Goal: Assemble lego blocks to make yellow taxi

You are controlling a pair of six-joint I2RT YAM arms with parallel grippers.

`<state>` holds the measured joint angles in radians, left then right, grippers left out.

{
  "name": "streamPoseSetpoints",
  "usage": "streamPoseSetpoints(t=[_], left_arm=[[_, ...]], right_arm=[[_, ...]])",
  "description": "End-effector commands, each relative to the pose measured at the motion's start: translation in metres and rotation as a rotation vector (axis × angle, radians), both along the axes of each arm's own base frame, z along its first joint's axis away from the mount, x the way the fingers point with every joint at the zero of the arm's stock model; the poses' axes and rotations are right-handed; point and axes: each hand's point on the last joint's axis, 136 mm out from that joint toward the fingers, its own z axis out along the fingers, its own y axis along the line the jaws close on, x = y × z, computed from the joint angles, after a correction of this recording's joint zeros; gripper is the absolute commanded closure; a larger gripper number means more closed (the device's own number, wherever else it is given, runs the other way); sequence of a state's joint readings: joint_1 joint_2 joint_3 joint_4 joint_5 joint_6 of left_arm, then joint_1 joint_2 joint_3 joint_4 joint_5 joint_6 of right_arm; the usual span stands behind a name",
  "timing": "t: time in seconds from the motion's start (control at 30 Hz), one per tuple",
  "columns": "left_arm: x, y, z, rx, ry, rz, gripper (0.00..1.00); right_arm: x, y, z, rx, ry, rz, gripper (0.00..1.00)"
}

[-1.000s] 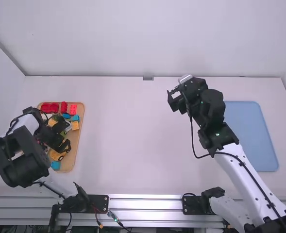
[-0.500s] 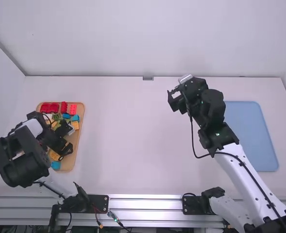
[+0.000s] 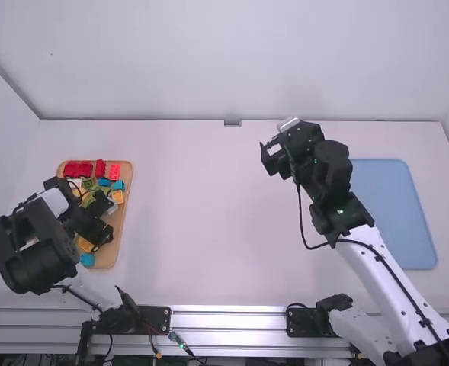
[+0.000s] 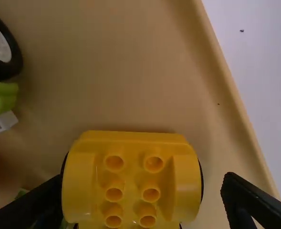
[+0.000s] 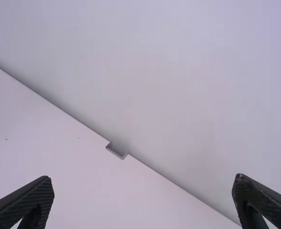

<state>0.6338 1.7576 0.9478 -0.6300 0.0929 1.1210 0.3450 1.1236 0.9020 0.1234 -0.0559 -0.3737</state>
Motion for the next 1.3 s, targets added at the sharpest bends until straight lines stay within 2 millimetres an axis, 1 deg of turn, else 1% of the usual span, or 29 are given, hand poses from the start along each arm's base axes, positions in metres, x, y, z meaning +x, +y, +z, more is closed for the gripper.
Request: streamPoseSetpoints(t=[0.0,0.23,0.27,0.43,0.5,0.57,0.73,0.83,1.03,1.13,1.2,1.27], left_arm=[[-0.001,-0.004,-0.001,-0.011,0.005,-0.001,0.2],[0.0,-0.008,-0.001,-0.028,-0.004,-0.019,0.27],[-0.001,-0.007,-0.001,-0.026,-0.002,-0.018,0.32],[-0.002,-0.007,-0.001,-0.027,0.0,-0.017,0.36],[-0.001,-0.008,-0.001,-0.027,-0.001,-0.021,0.36],[-0.001,-0.007,-0.001,-0.026,-0.001,-0.019,0.2],[0.002,-0.009,0.0,-0.033,-0.021,-0.071,0.16],[0.005,-0.01,0.0,-0.042,-0.038,-0.07,0.14],[0.006,-0.008,-0.01,-0.01,-0.058,-0.075,0.12],[0.003,-0.01,-0.016,-0.004,-0.063,-0.113,0.18],[-0.001,-0.011,-0.017,-0.007,-0.056,-0.163,0.26],[0.001,-0.011,-0.017,-0.003,-0.061,-0.166,0.29]], right_arm=[[0.002,0.001,0.02,0.012,-0.04,0.001,0.01],[0.002,0.001,0.02,0.013,-0.04,0.001,0.01],[0.002,0.001,0.02,0.012,-0.039,0.001,0.01],[0.002,0.001,0.02,0.012,-0.04,0.001,0.01],[0.002,0.001,0.02,0.012,-0.039,0.001,0.01],[0.002,0.001,0.02,0.012,-0.039,0.001,0.01],[0.002,0.001,0.02,0.012,-0.039,0.001,0.01],[0.002,0.001,0.02,0.012,-0.039,0.001,0.01],[0.002,0.001,0.02,0.012,-0.04,0.001,0.01],[0.002,0.002,0.02,0.013,-0.041,0.003,0.01],[0.002,0.001,0.022,0.015,-0.047,0.001,0.01],[0.002,0.002,0.022,0.016,-0.047,0.002,0.01]])
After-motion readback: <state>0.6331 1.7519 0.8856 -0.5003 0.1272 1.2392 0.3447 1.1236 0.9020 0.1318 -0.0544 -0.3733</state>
